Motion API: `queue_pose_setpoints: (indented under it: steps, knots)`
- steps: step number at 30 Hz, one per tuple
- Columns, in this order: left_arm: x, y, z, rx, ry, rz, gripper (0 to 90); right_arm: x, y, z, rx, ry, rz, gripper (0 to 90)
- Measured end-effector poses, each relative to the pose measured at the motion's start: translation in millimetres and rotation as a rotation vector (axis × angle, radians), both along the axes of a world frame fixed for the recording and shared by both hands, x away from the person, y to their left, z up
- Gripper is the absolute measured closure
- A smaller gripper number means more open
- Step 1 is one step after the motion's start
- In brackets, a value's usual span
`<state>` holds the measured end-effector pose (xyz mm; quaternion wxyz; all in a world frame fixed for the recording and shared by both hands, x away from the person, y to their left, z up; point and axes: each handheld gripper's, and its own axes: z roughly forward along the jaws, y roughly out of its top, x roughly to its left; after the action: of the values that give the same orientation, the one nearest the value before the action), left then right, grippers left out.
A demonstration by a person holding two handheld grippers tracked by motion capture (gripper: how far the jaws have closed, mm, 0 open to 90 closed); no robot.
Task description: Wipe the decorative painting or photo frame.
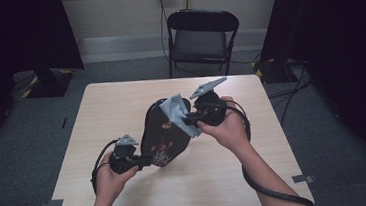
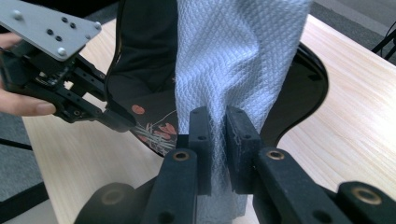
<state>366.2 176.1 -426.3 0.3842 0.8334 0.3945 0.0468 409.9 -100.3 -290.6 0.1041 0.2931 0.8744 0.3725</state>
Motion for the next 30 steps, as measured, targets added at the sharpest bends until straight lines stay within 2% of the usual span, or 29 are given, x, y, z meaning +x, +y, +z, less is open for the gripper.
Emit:
queue_pose_setpoints:
  steps: [8,30]
  knots:
    - [0.2,0.5,0.4,0.003,0.004,-0.006,78.5,0.9,2.4,-23.8,-0.005,0.039,0.005,82.2]
    - [-0.1,0.4,0.6,0.005,0.003,-0.007,78.6,-10.2,-5.2,-123.3,-0.055,0.193,-0.005,82.2]
